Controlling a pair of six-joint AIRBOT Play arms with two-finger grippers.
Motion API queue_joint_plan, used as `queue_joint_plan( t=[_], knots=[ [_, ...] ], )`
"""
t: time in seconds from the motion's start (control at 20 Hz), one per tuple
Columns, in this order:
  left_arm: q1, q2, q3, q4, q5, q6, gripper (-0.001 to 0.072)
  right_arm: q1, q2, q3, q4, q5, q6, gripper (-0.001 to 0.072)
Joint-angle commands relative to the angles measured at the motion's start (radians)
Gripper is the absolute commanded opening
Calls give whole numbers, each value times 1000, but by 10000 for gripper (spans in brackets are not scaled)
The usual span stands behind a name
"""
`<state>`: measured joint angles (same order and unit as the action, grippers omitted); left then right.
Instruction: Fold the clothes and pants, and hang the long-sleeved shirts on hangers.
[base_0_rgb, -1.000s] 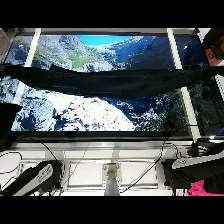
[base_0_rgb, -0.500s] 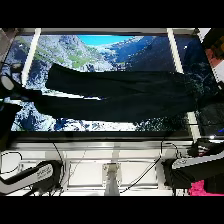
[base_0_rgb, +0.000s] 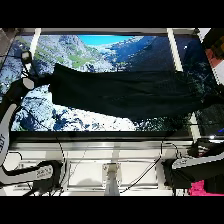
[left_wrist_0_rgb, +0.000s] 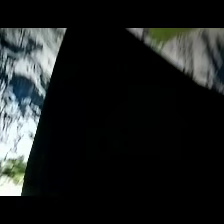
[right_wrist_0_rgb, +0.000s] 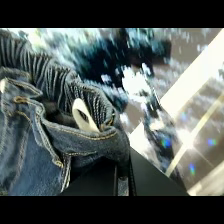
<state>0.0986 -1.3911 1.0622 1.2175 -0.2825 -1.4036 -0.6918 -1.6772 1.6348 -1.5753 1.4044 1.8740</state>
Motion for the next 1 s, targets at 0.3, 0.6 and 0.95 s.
queue_joint_plan(
  t=[0.3,0.6,0.95],
  knots=[
    [-95,-140,9,-163,355,-5,583,2,3,0,51,-100,70,472],
    [-76,31,10,-111,170,-2,172,2,3,128,57,-24,-22,393],
    [68,189,-80,53,-450,-42,8,-14,5,133,295,59,-311,19]
  ],
)
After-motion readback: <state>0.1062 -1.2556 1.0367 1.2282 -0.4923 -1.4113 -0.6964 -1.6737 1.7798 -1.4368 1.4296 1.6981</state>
